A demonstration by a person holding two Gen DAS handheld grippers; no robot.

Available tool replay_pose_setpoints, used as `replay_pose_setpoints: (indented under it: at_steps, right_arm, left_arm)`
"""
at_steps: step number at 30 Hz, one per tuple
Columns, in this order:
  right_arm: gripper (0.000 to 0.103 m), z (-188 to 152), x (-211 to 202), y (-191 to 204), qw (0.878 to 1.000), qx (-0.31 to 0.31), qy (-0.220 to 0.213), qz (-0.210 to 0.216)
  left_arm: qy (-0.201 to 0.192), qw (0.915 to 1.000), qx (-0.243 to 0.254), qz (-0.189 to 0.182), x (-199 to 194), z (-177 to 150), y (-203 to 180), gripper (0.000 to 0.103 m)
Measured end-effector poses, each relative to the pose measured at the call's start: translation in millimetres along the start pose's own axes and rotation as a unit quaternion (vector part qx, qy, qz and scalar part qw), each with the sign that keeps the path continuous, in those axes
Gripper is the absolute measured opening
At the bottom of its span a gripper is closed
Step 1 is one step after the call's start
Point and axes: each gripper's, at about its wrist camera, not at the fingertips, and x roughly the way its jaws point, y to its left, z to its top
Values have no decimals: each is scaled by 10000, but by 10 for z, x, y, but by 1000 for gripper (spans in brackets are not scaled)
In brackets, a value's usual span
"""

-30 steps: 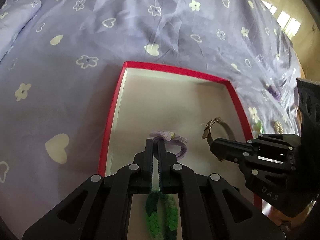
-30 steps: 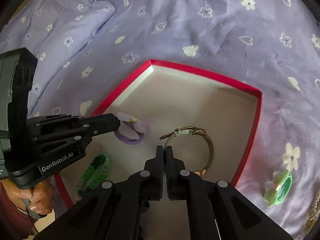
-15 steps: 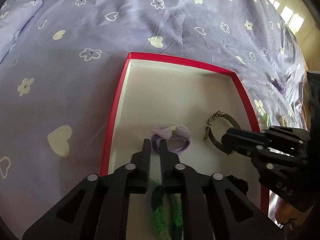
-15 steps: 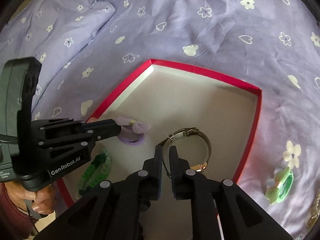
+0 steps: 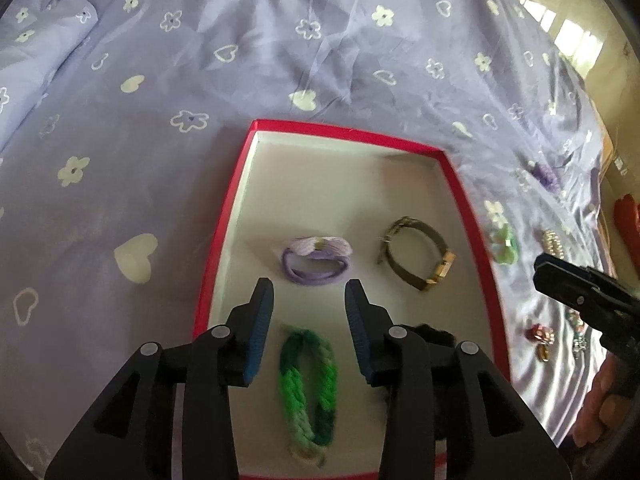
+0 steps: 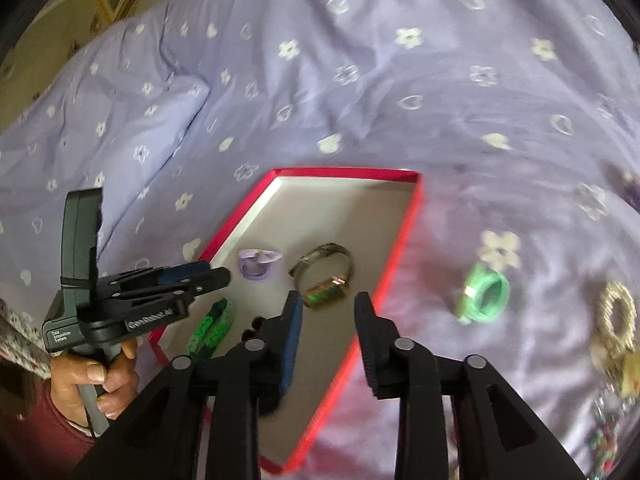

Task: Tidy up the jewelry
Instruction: 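Grasp the mint hair tie with left tool while right tool grasps yellow hair clip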

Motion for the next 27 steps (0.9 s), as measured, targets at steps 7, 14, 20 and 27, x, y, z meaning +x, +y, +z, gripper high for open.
replay_pose_setpoints:
  at_steps: [7, 14, 20, 27]
  right_arm:
    - [34, -291, -357, -352, 9984, 481, -160, -235]
    - [36, -612, -667, -788, 9928, 1050, -304, -496]
    - [36, -861, -928, -1151, 9850, 1479, -440, -775]
    - [37, -1002, -1148, -1515, 9758, 1850, -600, -1005]
  left_arm:
    - [-122, 9995, 152, -229, -222, -73, -274, 35]
    - [-102, 9977, 503, -438, -277, -114, -658, 35]
    - [-35, 9948, 819, -608, -248, -138, -1018, 35]
    - [42, 9916, 1115, -659, -154, -116, -1358, 35]
